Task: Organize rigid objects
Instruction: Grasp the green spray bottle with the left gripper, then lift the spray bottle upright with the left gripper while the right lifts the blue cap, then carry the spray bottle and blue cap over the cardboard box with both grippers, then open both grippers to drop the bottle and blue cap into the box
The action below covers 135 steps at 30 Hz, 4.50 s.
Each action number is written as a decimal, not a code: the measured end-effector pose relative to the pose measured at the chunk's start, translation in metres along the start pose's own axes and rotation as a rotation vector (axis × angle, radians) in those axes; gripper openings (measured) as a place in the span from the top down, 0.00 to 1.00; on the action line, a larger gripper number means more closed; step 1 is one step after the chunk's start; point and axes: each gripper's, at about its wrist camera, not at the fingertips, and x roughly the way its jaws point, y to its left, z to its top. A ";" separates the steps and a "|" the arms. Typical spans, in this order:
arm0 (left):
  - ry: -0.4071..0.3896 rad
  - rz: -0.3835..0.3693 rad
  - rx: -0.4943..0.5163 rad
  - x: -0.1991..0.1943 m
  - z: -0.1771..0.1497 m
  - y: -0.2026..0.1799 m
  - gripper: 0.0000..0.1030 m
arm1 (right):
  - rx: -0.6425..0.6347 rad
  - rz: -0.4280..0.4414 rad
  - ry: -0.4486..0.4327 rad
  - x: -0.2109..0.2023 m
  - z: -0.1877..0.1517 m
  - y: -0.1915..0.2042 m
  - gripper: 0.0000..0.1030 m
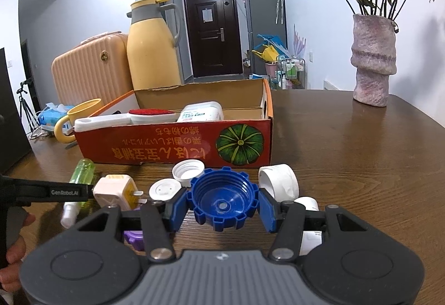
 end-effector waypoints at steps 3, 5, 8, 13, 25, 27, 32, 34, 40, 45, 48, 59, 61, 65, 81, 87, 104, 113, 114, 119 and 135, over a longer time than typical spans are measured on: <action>0.013 -0.026 0.004 0.003 -0.001 0.003 0.58 | -0.005 -0.001 -0.006 0.000 -0.001 0.001 0.49; 0.014 -0.044 0.004 0.003 -0.001 0.005 0.63 | -0.008 -0.004 -0.008 0.000 -0.001 0.002 0.49; 0.020 -0.074 0.005 0.000 -0.001 0.011 0.69 | -0.011 -0.008 -0.009 0.001 -0.002 0.001 0.49; 0.026 -0.106 -0.003 -0.001 -0.001 0.022 0.69 | -0.006 0.008 -0.013 0.000 -0.002 0.001 0.49; -0.031 -0.146 -0.012 -0.021 0.000 0.030 0.69 | 0.001 0.019 -0.036 0.000 -0.002 0.001 0.49; -0.050 -0.157 -0.011 -0.027 0.001 0.031 0.69 | 0.003 0.018 -0.038 0.000 -0.002 0.000 0.49; -0.081 -0.166 -0.023 -0.038 0.003 0.036 0.69 | -0.005 0.011 -0.049 -0.002 0.000 0.002 0.49; -0.096 -0.171 -0.025 -0.043 0.004 0.038 0.69 | -0.008 0.010 -0.054 -0.004 0.002 0.003 0.49; -0.126 -0.185 -0.031 -0.053 0.007 0.041 0.69 | -0.017 0.010 -0.070 -0.010 0.007 0.007 0.49; -0.153 -0.195 -0.035 -0.063 0.010 0.043 0.69 | -0.025 0.011 -0.085 -0.013 0.013 0.011 0.49; -0.175 -0.197 -0.038 -0.069 0.013 0.045 0.69 | -0.028 0.011 -0.097 -0.015 0.018 0.013 0.49; -0.235 -0.213 -0.040 -0.088 0.027 0.048 0.69 | -0.036 0.007 -0.132 -0.016 0.039 0.020 0.49; -0.247 -0.216 -0.043 -0.091 0.031 0.049 0.69 | -0.037 0.005 -0.138 -0.015 0.043 0.021 0.49; -0.277 -0.215 -0.044 -0.097 0.040 0.048 0.69 | -0.036 0.003 -0.148 -0.013 0.052 0.022 0.49; -0.309 -0.183 -0.069 -0.077 0.076 0.035 0.69 | -0.016 -0.026 -0.145 0.015 0.076 0.024 0.49; -0.307 -0.175 -0.093 -0.061 0.088 0.031 0.69 | -0.004 -0.039 -0.145 0.031 0.085 0.024 0.49; -0.281 -0.139 -0.102 -0.011 0.114 0.014 0.69 | 0.034 -0.089 -0.127 0.088 0.109 0.012 0.49; -0.262 -0.123 -0.104 0.016 0.127 0.006 0.69 | 0.046 -0.101 -0.108 0.114 0.120 0.006 0.49; -0.258 -0.122 -0.104 0.019 0.129 0.006 0.69 | 0.046 -0.103 -0.105 0.117 0.121 0.006 0.49; -0.244 -0.121 -0.099 0.032 0.136 0.004 0.69 | 0.041 -0.104 -0.089 0.129 0.124 0.006 0.49; -0.193 -0.124 -0.049 0.057 0.141 -0.006 0.47 | 0.027 -0.104 -0.030 0.145 0.123 0.004 0.45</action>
